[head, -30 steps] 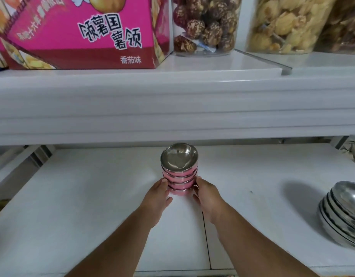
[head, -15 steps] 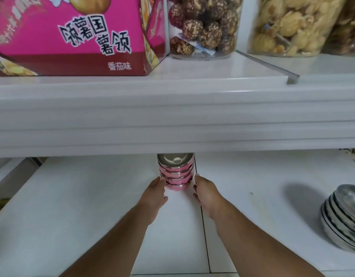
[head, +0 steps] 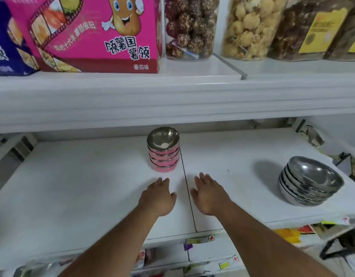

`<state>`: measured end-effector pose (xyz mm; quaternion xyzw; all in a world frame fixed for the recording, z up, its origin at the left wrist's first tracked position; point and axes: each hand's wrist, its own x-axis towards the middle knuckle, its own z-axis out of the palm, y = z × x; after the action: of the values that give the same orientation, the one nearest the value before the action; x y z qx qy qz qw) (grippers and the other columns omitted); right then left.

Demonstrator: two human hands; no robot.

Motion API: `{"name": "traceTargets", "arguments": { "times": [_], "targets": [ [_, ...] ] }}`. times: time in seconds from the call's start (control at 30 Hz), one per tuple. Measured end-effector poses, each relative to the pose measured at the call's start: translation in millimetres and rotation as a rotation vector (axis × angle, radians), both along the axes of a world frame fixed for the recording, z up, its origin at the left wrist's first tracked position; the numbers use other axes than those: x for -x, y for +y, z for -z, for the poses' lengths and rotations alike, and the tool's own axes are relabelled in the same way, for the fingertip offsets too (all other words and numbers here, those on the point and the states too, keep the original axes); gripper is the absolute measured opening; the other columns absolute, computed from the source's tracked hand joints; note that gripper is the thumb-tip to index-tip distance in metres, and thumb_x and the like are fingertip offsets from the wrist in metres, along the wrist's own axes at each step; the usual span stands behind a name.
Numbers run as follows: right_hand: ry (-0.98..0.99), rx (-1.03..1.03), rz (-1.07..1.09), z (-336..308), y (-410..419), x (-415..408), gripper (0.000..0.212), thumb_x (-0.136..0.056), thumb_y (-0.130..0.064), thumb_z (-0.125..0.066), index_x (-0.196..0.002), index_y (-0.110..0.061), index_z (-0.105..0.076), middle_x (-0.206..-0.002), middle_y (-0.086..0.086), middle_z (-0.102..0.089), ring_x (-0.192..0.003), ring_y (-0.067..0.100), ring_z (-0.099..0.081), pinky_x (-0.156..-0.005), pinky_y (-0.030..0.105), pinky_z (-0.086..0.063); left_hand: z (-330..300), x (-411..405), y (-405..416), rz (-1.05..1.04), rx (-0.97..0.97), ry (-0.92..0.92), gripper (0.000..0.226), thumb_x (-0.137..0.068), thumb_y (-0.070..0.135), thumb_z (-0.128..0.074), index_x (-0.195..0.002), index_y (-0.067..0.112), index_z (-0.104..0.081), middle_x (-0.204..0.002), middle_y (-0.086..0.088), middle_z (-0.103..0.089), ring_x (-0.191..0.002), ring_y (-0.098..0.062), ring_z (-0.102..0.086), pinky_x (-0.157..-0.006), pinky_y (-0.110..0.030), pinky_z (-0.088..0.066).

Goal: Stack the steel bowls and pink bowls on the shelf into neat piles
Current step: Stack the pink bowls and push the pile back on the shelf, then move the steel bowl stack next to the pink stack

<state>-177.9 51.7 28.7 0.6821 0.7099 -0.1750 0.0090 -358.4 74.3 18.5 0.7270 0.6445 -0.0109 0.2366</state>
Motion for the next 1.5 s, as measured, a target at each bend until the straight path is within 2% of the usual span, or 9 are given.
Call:
{"name": "traceTargets", "arguments": {
  "times": [0.07,0.2,0.47,0.73,0.97,1.13,1.3,1.4,1.5],
  "targets": [
    [-0.087,0.011,-0.040,1,-12,-11,0.064,-0.107,-0.041,-0.026,-0.159,-0.003,-0.020,-0.169,0.019,-0.015,-0.156,0.035,-0.013,-0.124,0.045,-0.020,-3,-12,-11,0.034,-0.008,0.031,0.071,-0.099,0.050,-0.037,-0.159,0.020,-0.016,-0.168,-0.006,-0.013,-0.153,-0.028,-0.017,-0.119,-0.043,-0.023],
    [-0.133,0.023,-0.087,0,-33,-34,0.066,-0.108,-0.042,-0.024,-0.161,-0.005,-0.013,-0.171,0.016,-0.008,-0.157,0.032,-0.007,-0.126,0.043,-0.015,-7,-39,-33,0.049,-0.009,0.038,0.071,-0.099,0.050,-0.038,-0.159,0.021,-0.016,-0.168,-0.005,-0.012,-0.153,-0.028,-0.017,-0.120,-0.043,-0.022],
    [-0.020,0.011,-0.099,-2,-79,-115,0.066,-0.108,-0.043,-0.024,-0.162,-0.007,-0.011,-0.171,0.013,-0.006,-0.158,0.027,-0.006,-0.127,0.040,-0.015,-12,-134,-85,-0.002,-0.046,-0.015,0.068,-0.099,0.047,-0.039,-0.158,0.021,-0.019,-0.167,-0.004,-0.017,-0.151,-0.027,-0.022,-0.118,-0.041,-0.025],
    [0.085,0.055,-0.075,9,-133,-230,0.066,-0.107,-0.042,-0.026,-0.162,-0.008,-0.010,-0.172,0.011,-0.004,-0.158,0.024,-0.005,-0.127,0.037,-0.012,-3,-253,-138,-0.025,0.026,-0.069,0.066,-0.100,0.046,-0.038,-0.158,0.020,-0.019,-0.167,-0.005,-0.016,-0.152,-0.026,-0.019,-0.120,-0.042,-0.024],
    [0.186,0.055,0.041,20,-153,-286,0.065,-0.106,-0.039,-0.031,-0.162,-0.008,-0.015,-0.171,0.013,-0.010,-0.157,0.024,-0.010,-0.126,0.038,-0.016,-2,-304,-154,0.021,0.045,-0.122,0.067,-0.100,0.046,-0.040,-0.158,0.019,-0.019,-0.167,-0.005,-0.017,-0.152,-0.024,-0.019,-0.121,-0.042,-0.023],
    [0.220,0.031,0.157,21,-159,-307,0.065,-0.107,-0.039,-0.031,-0.161,-0.007,-0.018,-0.170,0.014,-0.015,-0.157,0.024,-0.013,-0.125,0.036,-0.017,6,-321,-142,0.042,0.039,-0.214,0.066,-0.099,0.044,-0.041,-0.158,0.023,-0.022,-0.167,0.000,-0.020,-0.152,-0.022,-0.021,-0.121,-0.043,-0.025],
    [0.239,0.052,0.274,20,-161,-337,0.064,-0.108,-0.040,-0.031,-0.161,-0.006,-0.019,-0.170,0.013,-0.017,-0.157,0.024,-0.014,-0.123,0.034,-0.017,15,-341,-131,-0.015,0.072,-0.394,0.066,-0.097,0.049,-0.043,-0.156,0.025,-0.024,-0.165,0.001,-0.026,-0.147,-0.023,-0.033,-0.116,-0.044,-0.034],
    [0.348,0.029,0.382,16,-157,-352,0.061,-0.109,-0.035,-0.034,-0.160,-0.006,-0.021,-0.170,0.012,-0.019,-0.156,0.024,-0.018,-0.122,0.034,-0.018,17,-355,-127,-0.079,0.115,-0.524,0.066,-0.097,0.053,-0.042,-0.156,0.029,-0.024,-0.165,0.002,-0.025,-0.146,-0.023,-0.033,-0.113,-0.045,-0.038],
    [0.529,0.007,0.572,14,-143,-368,0.056,-0.108,-0.032,-0.036,-0.158,-0.007,-0.029,-0.165,0.012,-0.031,-0.150,0.028,-0.031,-0.116,0.035,-0.028,11,-372,-116,-0.198,0.130,-0.718,0.059,-0.101,0.050,-0.039,-0.155,0.028,-0.029,-0.162,0.000,-0.031,-0.145,-0.022,-0.035,-0.111,-0.033,-0.032]
  ]
}}
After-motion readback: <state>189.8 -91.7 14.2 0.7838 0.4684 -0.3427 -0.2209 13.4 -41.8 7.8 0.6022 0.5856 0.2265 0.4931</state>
